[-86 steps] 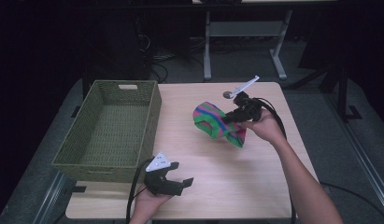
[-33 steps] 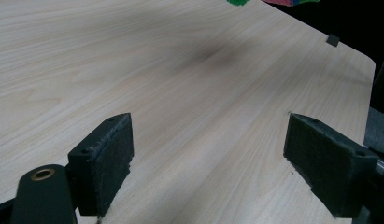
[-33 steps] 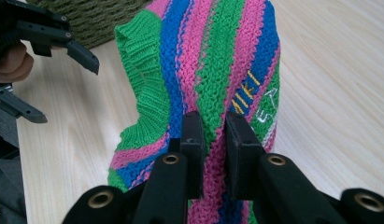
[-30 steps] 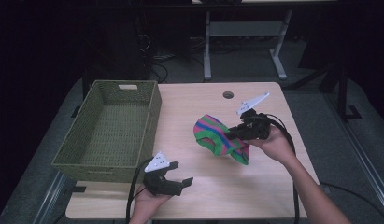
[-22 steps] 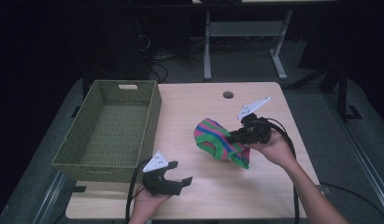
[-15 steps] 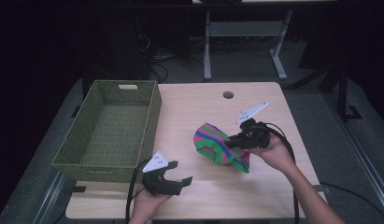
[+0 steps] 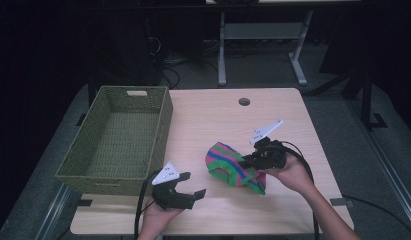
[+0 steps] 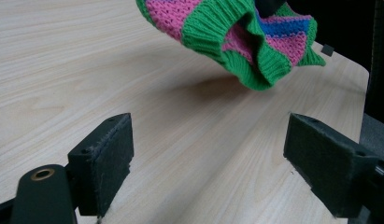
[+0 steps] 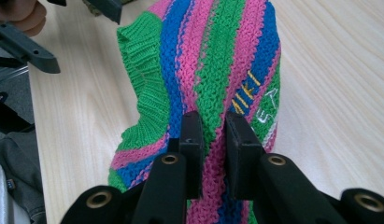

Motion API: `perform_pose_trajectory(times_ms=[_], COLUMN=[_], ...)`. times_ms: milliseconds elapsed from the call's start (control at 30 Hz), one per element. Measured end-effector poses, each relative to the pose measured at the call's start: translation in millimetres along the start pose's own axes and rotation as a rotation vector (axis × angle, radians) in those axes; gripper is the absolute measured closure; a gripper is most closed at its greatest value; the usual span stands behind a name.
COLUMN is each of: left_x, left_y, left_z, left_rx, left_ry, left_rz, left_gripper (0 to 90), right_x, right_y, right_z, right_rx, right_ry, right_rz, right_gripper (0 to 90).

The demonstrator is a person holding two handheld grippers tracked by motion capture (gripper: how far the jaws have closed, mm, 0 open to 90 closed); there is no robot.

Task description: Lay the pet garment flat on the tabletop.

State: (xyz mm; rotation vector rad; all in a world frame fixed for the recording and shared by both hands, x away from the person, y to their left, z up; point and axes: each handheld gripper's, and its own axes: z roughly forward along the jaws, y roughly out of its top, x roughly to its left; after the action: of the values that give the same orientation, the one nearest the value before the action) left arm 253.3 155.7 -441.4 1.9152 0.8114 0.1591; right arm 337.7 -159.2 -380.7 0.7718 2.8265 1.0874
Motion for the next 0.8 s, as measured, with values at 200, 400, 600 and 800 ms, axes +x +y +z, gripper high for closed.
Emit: perform_pose_trajectory(times_ms=[200, 400, 600, 800], left_x=[-0.5, -0.3, 0.0, -1.2], left_y=[-0.1, 0.0, -0.1, -0.3], left_z=[-0.1, -0.7, -1.7, -0.8], left_rx=[-0.006, -0.004, -0.003, -0.001], left_ry=[-0.002, -0.001, 0.0, -0.002], left_rz=[0.0, 0.007, 0.006, 0.006], left_gripper=[15.6, 15.6, 15.6, 15.6], right_x=[5.2, 9.1, 11.6, 13.2], right_y=[-4.3, -6.7, -8.7, -12.8], right_z=[4.4, 11.1, 18.4, 29.3], right_rx=[0.006, 0.01, 0.024, 0.045], right_ry=[0.011, 0.03, 0.04, 0.055], right_rz=[-0.002, -0.007, -0.011, -0.008], right_gripper=[78.0, 78.0, 77.7, 77.3])
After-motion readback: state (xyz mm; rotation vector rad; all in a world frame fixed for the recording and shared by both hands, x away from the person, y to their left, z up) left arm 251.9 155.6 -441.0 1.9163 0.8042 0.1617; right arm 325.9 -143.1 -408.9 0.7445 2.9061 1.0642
